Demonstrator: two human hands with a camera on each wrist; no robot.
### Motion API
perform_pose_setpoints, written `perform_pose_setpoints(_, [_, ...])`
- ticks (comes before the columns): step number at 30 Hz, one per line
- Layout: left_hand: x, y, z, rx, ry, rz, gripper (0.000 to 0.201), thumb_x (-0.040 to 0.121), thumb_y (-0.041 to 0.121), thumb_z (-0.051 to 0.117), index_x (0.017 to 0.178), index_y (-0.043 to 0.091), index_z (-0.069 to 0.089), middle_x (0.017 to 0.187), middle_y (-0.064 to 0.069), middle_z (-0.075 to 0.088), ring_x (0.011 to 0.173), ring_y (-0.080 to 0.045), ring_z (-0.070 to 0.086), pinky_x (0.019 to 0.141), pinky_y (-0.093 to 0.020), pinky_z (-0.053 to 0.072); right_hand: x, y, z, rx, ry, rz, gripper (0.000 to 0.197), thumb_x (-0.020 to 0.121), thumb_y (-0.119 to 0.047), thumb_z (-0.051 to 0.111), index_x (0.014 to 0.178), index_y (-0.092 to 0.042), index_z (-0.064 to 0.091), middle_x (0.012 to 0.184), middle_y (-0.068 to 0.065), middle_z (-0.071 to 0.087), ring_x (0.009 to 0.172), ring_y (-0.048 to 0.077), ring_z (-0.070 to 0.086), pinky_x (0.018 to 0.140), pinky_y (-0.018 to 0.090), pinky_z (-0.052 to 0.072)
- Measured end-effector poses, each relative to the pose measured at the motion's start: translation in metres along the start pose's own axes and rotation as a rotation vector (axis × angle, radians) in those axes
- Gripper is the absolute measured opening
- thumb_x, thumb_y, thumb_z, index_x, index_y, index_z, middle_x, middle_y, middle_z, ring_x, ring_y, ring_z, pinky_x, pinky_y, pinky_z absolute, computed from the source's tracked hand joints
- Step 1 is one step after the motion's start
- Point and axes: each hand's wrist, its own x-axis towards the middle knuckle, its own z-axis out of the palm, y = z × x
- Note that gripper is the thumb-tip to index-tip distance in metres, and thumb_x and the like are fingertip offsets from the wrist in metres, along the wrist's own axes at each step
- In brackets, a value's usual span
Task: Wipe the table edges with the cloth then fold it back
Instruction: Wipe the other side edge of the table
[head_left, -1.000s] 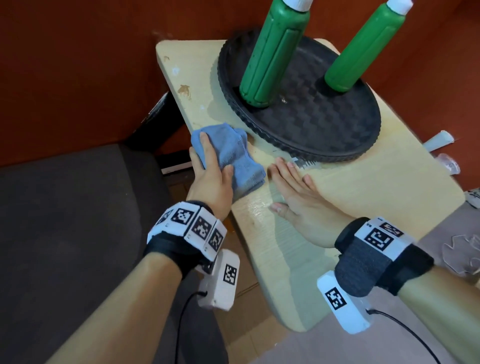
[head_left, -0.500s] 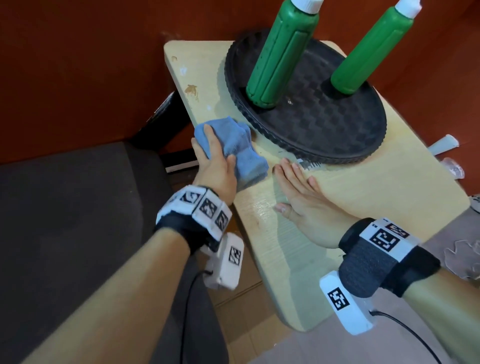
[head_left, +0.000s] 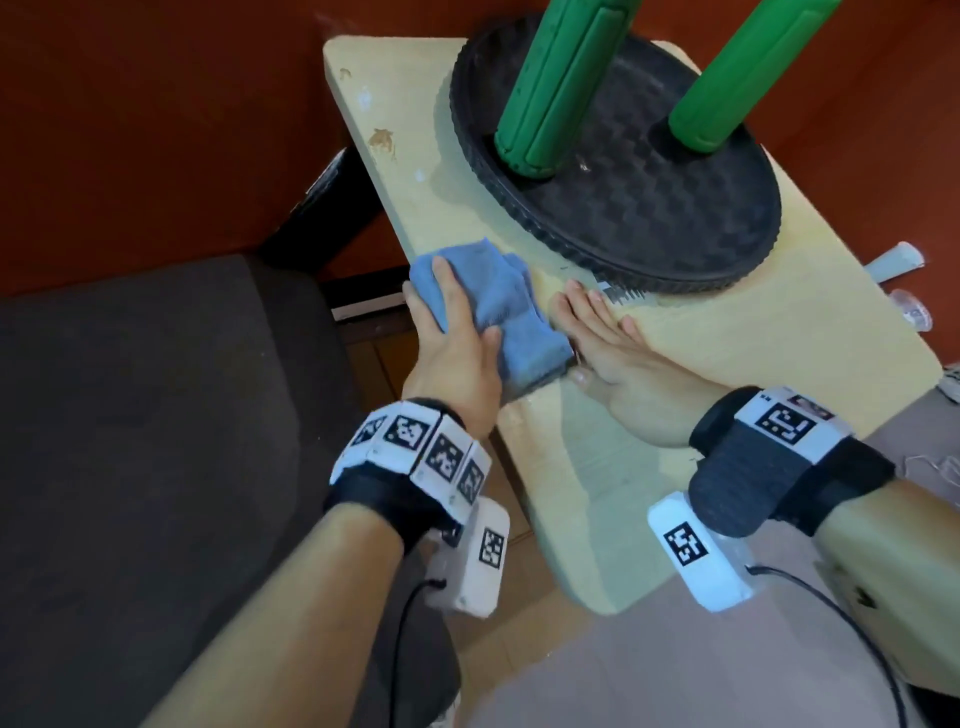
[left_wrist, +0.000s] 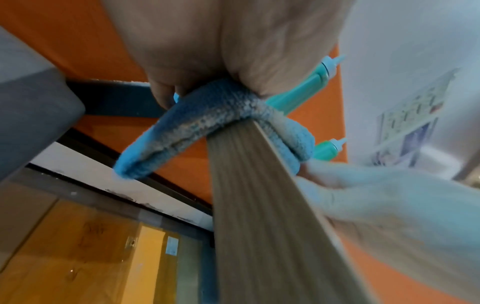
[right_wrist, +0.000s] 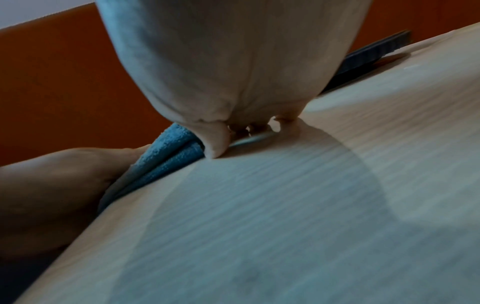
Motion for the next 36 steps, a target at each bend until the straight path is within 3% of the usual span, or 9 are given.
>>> perform_pose_setpoints(1, [0.001, 0.001, 0.000, -0.006, -0.001, -0.006, 0.070, 0.101, 0.028, 0.030, 0.147, 0.028, -0.023, 0.155, -0.008, -0.029, 0.119, -0.040, 0.050, 0.086, -0.031, 0.043, -0.001, 0.000, 0.000, 0.008, -0.001, -0.002, 0.067, 0.100, -0.015, 0.032, 0.149, -0.027, -0.012, 0.155, -0.010, -0.026, 0.141, 0.004, -0.024, 0.118, 0.033, -0.011])
perform_pose_setpoints(5, [-0.061, -0.004, 0.034, 0.175, -0.069, 0.022, 0.076, 0.100, 0.031, 0.030, 0.142, 0.030, -0.033, 0.153, -0.007, -0.034, 0.072, -0.033, 0.055, 0.053, -0.027, 0.035, 0.000, 0.001, 0.000, 0.019, 0.000, 0.002, 0.069, 0.096, -0.004, 0.028, 0.149, -0.026, -0.011, 0.155, -0.011, -0.024, 0.141, 0.003, -0.023, 0.119, 0.033, -0.011])
perform_pose_setpoints(8, [-0.104, -0.007, 0.055, 0.171, -0.190, -0.009, 0.080, 0.100, 0.033, 0.028, 0.129, 0.037, -0.045, 0.147, -0.001, -0.045, 0.089, -0.034, 0.059, 0.060, -0.030, 0.041, 0.000, 0.003, 0.002, 0.035, 0.011, -0.007, 0.070, 0.096, 0.001, 0.026, 0.149, -0.028, -0.010, 0.155, -0.011, -0.024, 0.141, 0.001, -0.022, 0.118, 0.031, -0.012])
perform_pose_setpoints(12, [-0.058, -0.009, 0.040, 0.130, -0.041, 0.004, 0.075, 0.100, 0.032, 0.030, 0.144, 0.028, -0.031, 0.153, -0.012, -0.034, 0.111, -0.039, 0.054, 0.076, -0.037, 0.047, -0.002, 0.003, -0.002, 0.082, 0.024, -0.021, 0.065, 0.098, -0.003, 0.028, 0.150, -0.026, -0.003, 0.157, -0.012, -0.018, 0.140, -0.001, -0.018, 0.114, 0.025, -0.011])
perform_pose_setpoints(17, [0.005, -0.001, 0.004, 0.100, 0.034, 0.009, 0.067, 0.101, 0.028, 0.029, 0.150, 0.023, -0.017, 0.156, -0.018, -0.023, 0.116, -0.041, 0.053, 0.078, -0.032, 0.045, 0.000, 0.007, -0.003, 0.097, 0.040, -0.024, 0.061, 0.100, -0.007, 0.030, 0.150, -0.025, 0.002, 0.158, -0.012, -0.013, 0.143, 0.001, -0.014, 0.114, 0.024, -0.009])
perform_pose_setpoints(22, [-0.083, -0.008, 0.050, 0.226, -0.083, 0.042, 0.076, 0.099, 0.030, 0.030, 0.142, 0.029, -0.033, 0.153, -0.008, -0.035, 0.092, -0.039, 0.059, 0.061, -0.031, 0.039, 0.002, 0.009, -0.002, 0.113, 0.055, -0.044, 0.060, 0.099, -0.004, 0.029, 0.150, -0.024, 0.004, 0.158, -0.009, -0.012, 0.141, 0.000, -0.014, 0.113, 0.027, -0.010])
perform_pose_setpoints(25, [-0.110, -0.010, 0.063, 0.204, -0.139, 0.014, 0.080, 0.099, 0.032, 0.030, 0.135, 0.034, -0.042, 0.147, -0.002, -0.045, 0.104, -0.034, 0.057, 0.069, -0.032, 0.049, 0.002, 0.011, -0.001, 0.098, 0.050, -0.053, 0.060, 0.100, -0.007, 0.028, 0.150, -0.025, 0.002, 0.158, -0.011, -0.013, 0.137, -0.004, -0.015, 0.113, 0.026, -0.011])
perform_pose_setpoints(32, [-0.017, -0.004, 0.020, 0.091, 0.048, 0.031, 0.069, 0.100, 0.028, 0.029, 0.149, 0.024, -0.020, 0.154, -0.014, -0.029, 0.131, -0.038, 0.039, 0.092, -0.035, 0.043, 0.001, 0.005, -0.002, 0.109, 0.055, -0.019, 0.065, 0.096, 0.003, 0.028, 0.150, -0.024, 0.002, 0.158, -0.009, -0.014, 0.143, 0.003, -0.014, 0.115, 0.029, -0.010])
perform_pose_setpoints(36, [-0.050, -0.008, 0.035, 0.111, -0.031, 0.064, 0.071, 0.100, 0.029, 0.028, 0.146, 0.029, -0.026, 0.153, -0.009, -0.034, 0.129, -0.036, 0.042, 0.081, -0.036, 0.047, -0.001, 0.004, -0.001, 0.094, 0.052, -0.018, 0.062, 0.099, -0.003, 0.028, 0.151, -0.022, 0.000, 0.158, -0.008, -0.016, 0.144, 0.006, -0.015, 0.116, 0.031, -0.009])
